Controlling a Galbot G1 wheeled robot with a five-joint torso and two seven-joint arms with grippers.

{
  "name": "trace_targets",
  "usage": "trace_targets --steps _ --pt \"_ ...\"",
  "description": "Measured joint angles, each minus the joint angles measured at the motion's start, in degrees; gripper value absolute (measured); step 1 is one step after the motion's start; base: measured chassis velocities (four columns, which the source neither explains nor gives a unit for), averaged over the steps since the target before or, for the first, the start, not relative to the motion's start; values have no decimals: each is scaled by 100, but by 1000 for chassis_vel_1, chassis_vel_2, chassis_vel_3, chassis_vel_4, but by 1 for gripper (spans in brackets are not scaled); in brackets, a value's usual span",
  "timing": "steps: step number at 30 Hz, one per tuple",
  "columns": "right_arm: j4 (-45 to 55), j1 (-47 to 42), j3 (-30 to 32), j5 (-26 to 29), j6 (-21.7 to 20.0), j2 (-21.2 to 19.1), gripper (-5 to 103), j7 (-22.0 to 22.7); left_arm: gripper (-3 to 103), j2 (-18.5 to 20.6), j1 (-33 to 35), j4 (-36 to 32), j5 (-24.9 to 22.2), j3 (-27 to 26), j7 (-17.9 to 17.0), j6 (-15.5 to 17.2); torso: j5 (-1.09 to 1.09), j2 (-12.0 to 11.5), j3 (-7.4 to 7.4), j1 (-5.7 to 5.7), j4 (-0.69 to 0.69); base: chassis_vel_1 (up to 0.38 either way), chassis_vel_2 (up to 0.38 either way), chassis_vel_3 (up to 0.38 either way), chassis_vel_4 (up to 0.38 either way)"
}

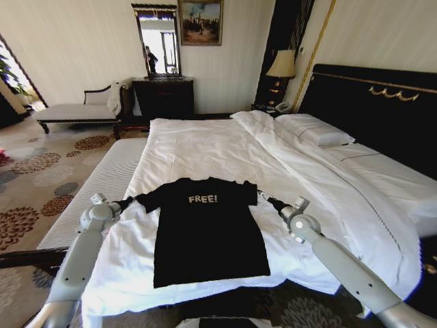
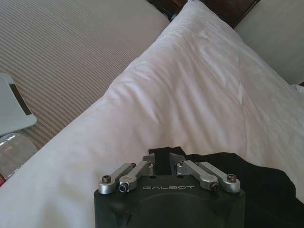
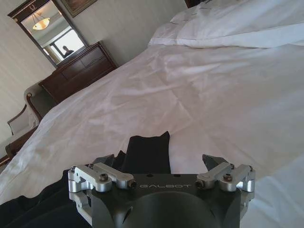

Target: Fold the clothes on the bed.

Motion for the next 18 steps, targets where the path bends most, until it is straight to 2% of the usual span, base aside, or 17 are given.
trace_targets --steps 3,5,6,8,13,15,18 --pt "-57 50 42 17 0 19 100 1 34 140 91 -143 -79 -213 -18 56 0 0 0 0 0 0 0 0 0" --pt "-64 65 43 19 0 23 100 1 34 173 117 -179 -94 -281 -22 61 0 0 0 0 -1 0 0 0 0" --pt "-81 91 48 24 -1 27 100 1 45 232 147 -236 -137 -406 -35 67 0 0 0 0 0 0 0 0 0" --pt "-107 113 49 27 -2 30 100 1 45 267 157 -275 -194 -505 -60 67 0 0 0 0 1 0 0 0 0" --pt "-407 347 -20 28 -26 94 100 0 72 433 207 -566 -738 -1042 -317 78 -1 0 0 0 0 0 0 0 0" --pt "-452 378 -36 26 -38 107 100 0 72 457 218 -605 -778 -1089 -332 82 -1 0 0 0 1 0 0 0 0" --pt "-798 579 -115 12 -124 206 100 -8 88 574 222 -696 -873 -1187 -363 88 0 0 0 0 1 0 0 0 0"
